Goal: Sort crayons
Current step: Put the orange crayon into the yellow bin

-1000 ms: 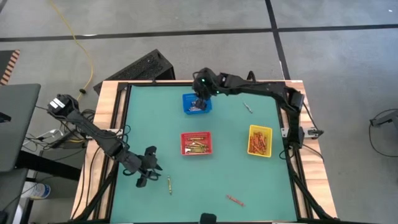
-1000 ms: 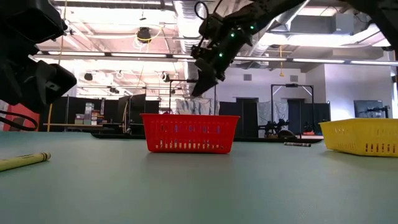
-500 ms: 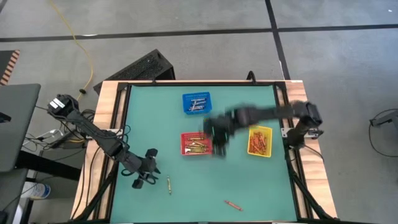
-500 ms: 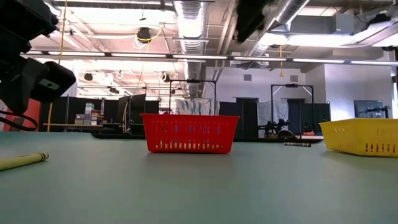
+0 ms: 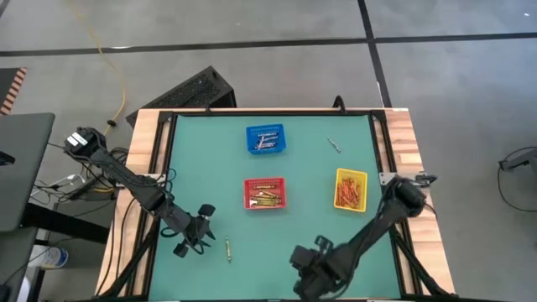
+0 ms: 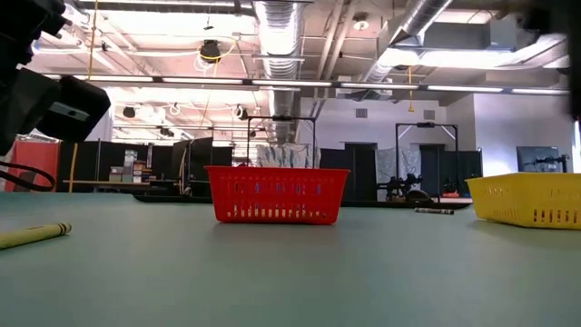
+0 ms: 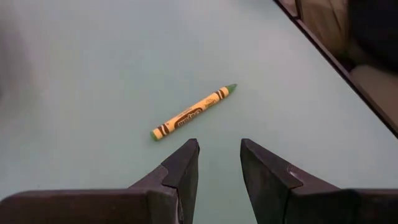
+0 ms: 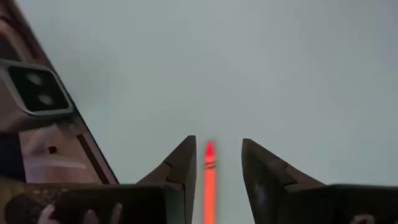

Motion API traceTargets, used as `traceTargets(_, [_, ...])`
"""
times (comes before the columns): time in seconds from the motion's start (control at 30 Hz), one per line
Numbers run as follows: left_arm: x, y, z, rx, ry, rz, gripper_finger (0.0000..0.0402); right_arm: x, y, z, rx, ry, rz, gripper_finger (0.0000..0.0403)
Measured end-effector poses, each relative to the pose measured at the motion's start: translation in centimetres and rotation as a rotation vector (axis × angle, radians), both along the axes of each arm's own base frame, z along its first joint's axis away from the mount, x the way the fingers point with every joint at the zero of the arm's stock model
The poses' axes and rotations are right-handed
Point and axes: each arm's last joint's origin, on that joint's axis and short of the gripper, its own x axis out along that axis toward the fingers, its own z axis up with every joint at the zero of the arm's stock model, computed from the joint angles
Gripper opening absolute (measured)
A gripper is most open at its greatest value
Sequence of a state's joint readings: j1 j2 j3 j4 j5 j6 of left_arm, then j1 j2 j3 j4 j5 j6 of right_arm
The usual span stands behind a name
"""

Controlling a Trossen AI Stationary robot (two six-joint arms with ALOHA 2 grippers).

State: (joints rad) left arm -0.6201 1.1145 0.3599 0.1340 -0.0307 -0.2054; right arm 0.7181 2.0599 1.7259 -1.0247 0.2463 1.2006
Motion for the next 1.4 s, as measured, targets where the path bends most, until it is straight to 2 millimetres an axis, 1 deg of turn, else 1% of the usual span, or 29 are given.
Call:
traceTargets(0.07, [0.0, 0.0, 0.0, -0.004, -0.002, 0.001, 0.0107, -0.4, 1.0, -1.3, 0.012, 0.031, -0.034, 0.012])
traceTargets(0.13, [0.0, -0.1, 0.1, -0.013, -0.003, -0.003, 0.0107, -0.6, 1.6, -2.1, 0.022, 0.05, -0.062, 0.012])
traceTargets(0.33, [0.0, -0.2, 0.2, -0.057, 0.018, -0.025, 0.0107, -1.5, 2.2, -2.3, 0.031, 0.056, -0.159, 0.012])
traceTargets(0.4, [0.0, -0.2, 0.1, -0.066, 0.025, -0.019, 0.0107, -1.7, 2.6, -2.3, 0.028, 0.045, -0.152, 0.012])
traceTargets(0.47, [0.0, -0.2, 0.1, -0.071, 0.03, -0.019, 0.0107, -2.0, 3.1, -2.8, 0.019, 0.053, -0.137, 0.012])
traceTargets(0.6, [-0.1, -0.3, 0.2, -0.082, 0.036, -0.038, 0.0107, -2.6, 4.1, -4.5, -0.006, 0.085, -0.115, 0.012])
traceTargets(0.67, [-0.1, -0.3, 0.2, -0.082, 0.037, -0.039, 0.0107, -2.5, 4.4, -5.4, -0.01, 0.092, -0.111, 0.012])
traceTargets(0.83, [-0.1, -0.3, 0.2, -0.082, 0.037, -0.038, 0.0107, -2.2, 4.6, -7.9, -0.058, 0.14, -0.1, 0.012])
traceTargets(0.93, [-0.1, -0.3, 0.2, -0.083, 0.036, -0.038, 0.0107, -2.1, 4.7, -8.9, -0.074, 0.164, -0.076, 0.0114])
traceTargets(1.0, [-0.1, -0.3, 0.2, -0.083, 0.038, -0.039, 0.0107, -1.9, 4.6, -9.3, -0.066, 0.191, -0.06, 0.0102])
traceTargets(1.1, [0.0, -0.3, 0.2, -0.087, 0.035, -0.042, 0.0107, -1.7, 4.4, -9.2, -0.068, 0.204, -0.037, 0.0071])
traceTargets(1.17, [0.0, -0.3, 0.3, -0.091, 0.029, -0.042, 0.0107, -1.7, 4.1, -8.8, -0.068, 0.206, -0.031, 0.0044])
traceTargets(1.23, [0.0, -0.3, 0.4, -0.098, 0.019, -0.042, 0.0107, -1.6, 3.6, -7.8, -0.066, 0.21, -0.032, 0.0017])
traceTargets(1.27, [0.1, -0.3, 0.4, -0.1, 0.015, -0.043, 0.0107, -1.6, 3.3, -7.3, -0.068, 0.197, -0.027, 0.001])
traceTargets(1.33, [0.1, -0.3, 0.4, -0.099, 0.014, -0.043, 0.0107, -1.7, 2.8, -6.3, -0.114, 0.168, -0.002, 0.0008])
traceTargets(1.4, [0.1, -0.3, 0.4, -0.098, 0.014, -0.041, 0.0107, -1.9, 2.2, -4.8, -0.166, 0.117, 0.035, 0.0009])
